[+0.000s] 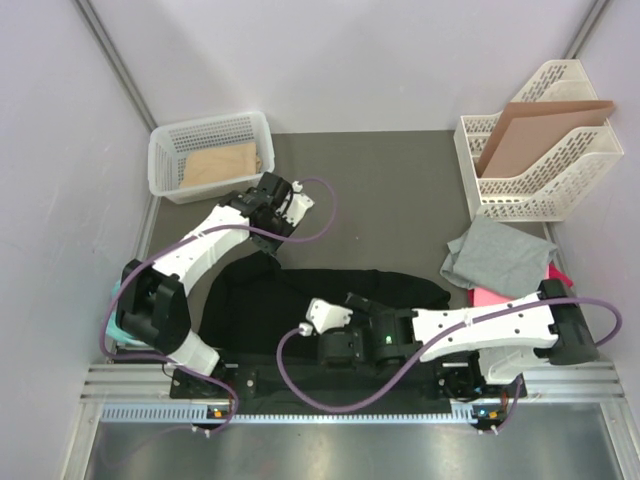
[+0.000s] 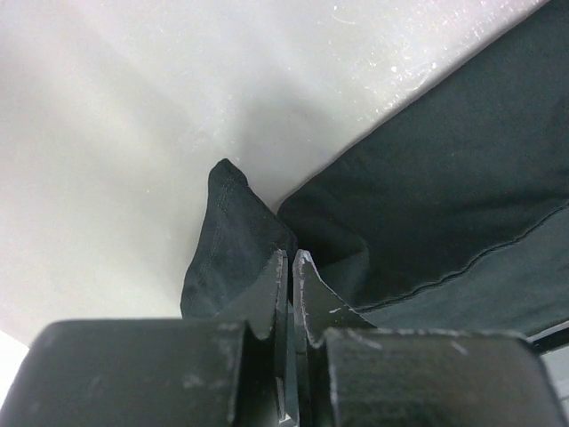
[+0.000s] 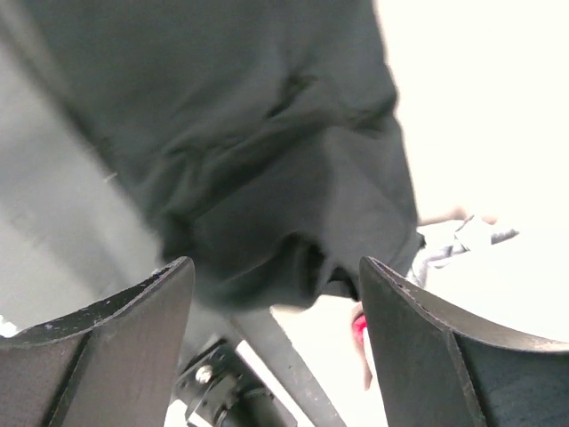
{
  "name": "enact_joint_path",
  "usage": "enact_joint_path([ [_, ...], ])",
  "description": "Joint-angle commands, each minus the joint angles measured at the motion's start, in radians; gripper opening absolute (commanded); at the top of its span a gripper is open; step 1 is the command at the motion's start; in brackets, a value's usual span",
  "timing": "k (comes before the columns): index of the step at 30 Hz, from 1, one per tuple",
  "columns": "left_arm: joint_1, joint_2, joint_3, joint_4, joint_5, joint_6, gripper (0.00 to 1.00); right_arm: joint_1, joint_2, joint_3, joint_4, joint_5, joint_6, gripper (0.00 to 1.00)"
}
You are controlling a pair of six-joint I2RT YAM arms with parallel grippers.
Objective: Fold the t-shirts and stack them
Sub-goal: Flatten out the tshirt
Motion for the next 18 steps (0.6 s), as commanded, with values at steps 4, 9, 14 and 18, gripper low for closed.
enact_joint_path([
  [4,0.003,-0.062,0.031,-0.014,-0.025,0.000,0.00,-0.104,-0.026,-0.041,0.127,0.048,-0.060,0.74],
  [9,0.006,-0.072,0.036,-0.013,-0.051,0.015,0.00,-0.139,-0.083,-0.067,0.203,-0.094,-0.096,0.69],
  [14,0.012,-0.075,0.039,-0.007,-0.068,0.025,0.00,-0.151,-0.123,-0.092,0.260,-0.234,-0.132,0.61],
  [18,0.010,-0.076,0.041,-0.005,-0.065,0.025,0.00,-0.197,-0.131,-0.110,0.286,-0.265,-0.150,0.50],
])
